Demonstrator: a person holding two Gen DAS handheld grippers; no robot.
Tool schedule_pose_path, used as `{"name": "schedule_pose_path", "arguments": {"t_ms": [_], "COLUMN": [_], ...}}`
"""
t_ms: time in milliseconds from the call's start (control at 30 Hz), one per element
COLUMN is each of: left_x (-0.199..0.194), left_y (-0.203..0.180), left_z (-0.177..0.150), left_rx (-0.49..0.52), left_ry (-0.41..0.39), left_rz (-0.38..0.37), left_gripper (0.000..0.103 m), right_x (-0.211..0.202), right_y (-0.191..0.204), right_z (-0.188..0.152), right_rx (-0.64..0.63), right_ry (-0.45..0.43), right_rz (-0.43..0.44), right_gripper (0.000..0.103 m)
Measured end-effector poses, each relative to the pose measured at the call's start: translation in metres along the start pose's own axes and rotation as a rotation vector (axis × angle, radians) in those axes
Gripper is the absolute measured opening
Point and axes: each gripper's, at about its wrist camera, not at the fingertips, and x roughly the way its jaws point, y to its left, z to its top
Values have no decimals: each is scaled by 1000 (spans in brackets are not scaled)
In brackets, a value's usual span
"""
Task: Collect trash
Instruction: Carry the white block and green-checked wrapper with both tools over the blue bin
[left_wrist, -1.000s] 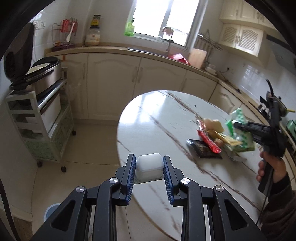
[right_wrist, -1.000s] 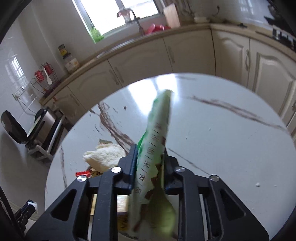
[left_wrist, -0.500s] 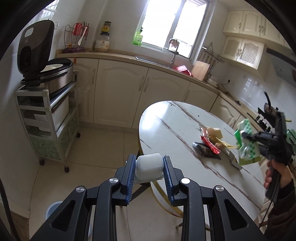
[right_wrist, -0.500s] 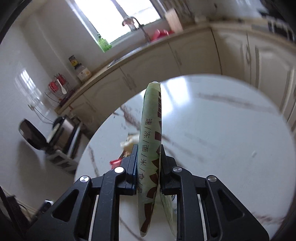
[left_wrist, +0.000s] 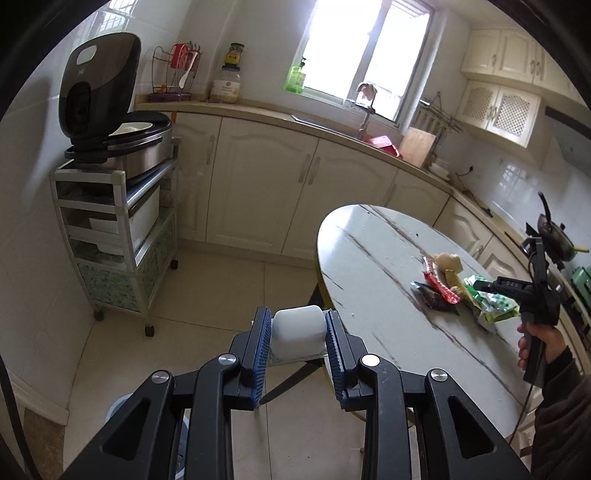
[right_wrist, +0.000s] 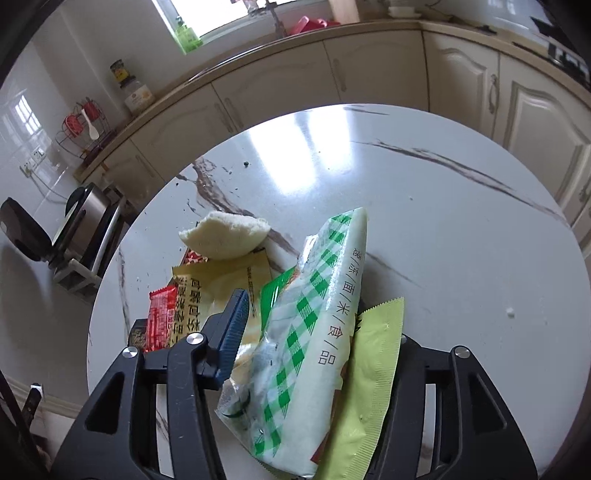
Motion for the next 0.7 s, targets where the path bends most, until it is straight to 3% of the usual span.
{"name": "schedule_pose_path", "arguments": {"t_ms": [67,233,300,433,567,700], "left_x": [0,4,7,10,9,11], "left_y": [0,-1,-2,-1,3,5], "left_z": [0,3,4,6,8,8], "left_rx": [-6,-13,-15,-15,-13,-12], "left_ry": [3,8,12,22,22,24], "left_rz": [17,37,42,40,39,38], "left_gripper": [26,26,26,26,26,26], "right_x": [2,-2,-10,-6,-3,1], "right_y": [2,15,21,30,24,11], "right_z": [6,6,3,-1,-5,-9], "right_rx": [-24,-160,-211,-260,-226,-187], "right_ry": [8,-10,-46,0,33,30], "right_rz": [-21,-194,-277,-268,-226,-174], "right_gripper": [55,59,73,75,75,61]}}
